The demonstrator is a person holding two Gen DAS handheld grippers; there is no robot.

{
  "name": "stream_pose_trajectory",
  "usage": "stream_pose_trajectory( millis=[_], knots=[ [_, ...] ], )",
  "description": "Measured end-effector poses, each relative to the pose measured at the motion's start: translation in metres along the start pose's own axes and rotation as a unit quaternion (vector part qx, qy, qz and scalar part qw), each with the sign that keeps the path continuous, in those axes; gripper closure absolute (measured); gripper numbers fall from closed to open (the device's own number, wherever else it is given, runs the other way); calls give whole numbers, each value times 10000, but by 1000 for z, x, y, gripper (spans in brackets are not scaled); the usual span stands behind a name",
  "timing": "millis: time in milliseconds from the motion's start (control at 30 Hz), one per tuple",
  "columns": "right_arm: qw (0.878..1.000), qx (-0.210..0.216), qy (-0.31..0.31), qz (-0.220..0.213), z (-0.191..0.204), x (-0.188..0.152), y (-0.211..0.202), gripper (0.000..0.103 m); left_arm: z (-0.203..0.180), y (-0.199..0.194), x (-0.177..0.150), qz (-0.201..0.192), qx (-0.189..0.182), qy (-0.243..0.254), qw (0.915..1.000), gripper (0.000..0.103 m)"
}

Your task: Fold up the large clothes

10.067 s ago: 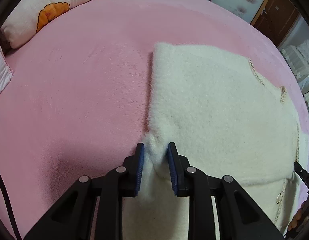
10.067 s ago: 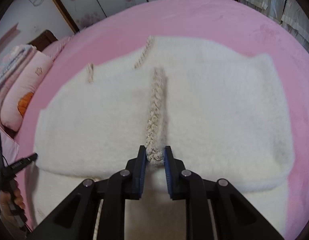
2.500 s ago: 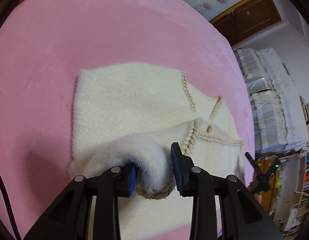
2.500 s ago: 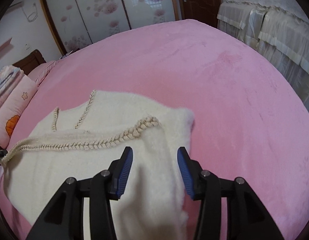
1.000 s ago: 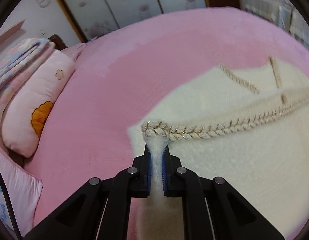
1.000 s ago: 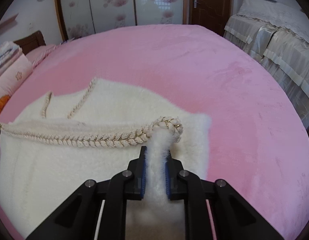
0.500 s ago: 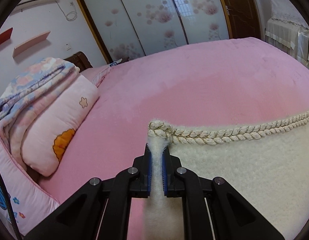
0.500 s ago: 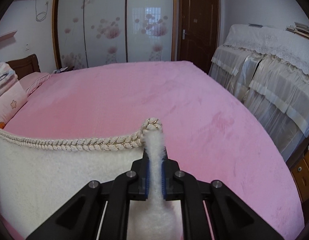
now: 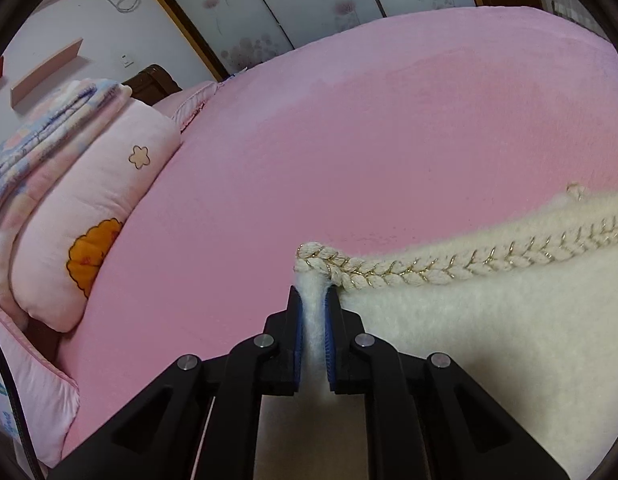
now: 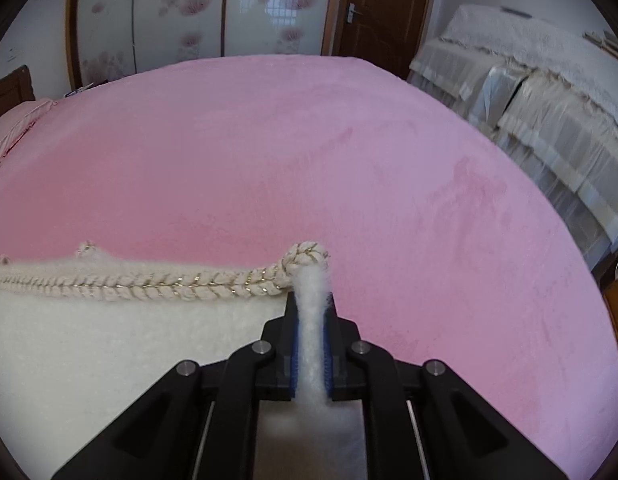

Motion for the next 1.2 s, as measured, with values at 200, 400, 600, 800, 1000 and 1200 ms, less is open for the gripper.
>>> stream_pose_trajectory(
  millis=[200,400,600,800,1000,1200],
  knots=[
    [9985,43,427,351,-14,-6,15,73,1,14,-3,125,-198,-111,9997,86],
    [9943,252,906,493,-32,-3,-4,56,34,-1,-10,270,-429,-605,9969,38],
    [9969,408,672,38,-36,-1,-75,56,80,-64,-27,172,-845,-1368,9868,38],
    [9963,700,473,-121,-6,-30,-148,56,72,-148,-63,-227,-1225,-1246,9844,35],
    [9881,1513,232,-169,56,-89,-200,56,31,-192,-120,-297,-1537,-1483,9765,33],
    [9891,1438,-323,57,82,-152,-185,56,5,-164,-175,185,-1007,-1534,9828,33]
  ],
)
Point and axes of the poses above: each gripper's, at about its wrist camera, not at the fingertips, and y roughly the way its jaws point, z to its left, x to its top, the point moved 6 cm from there along y, roughly the way its jaws point, and after that the axes turned 7 degrees about y, right-handed, at the moved point
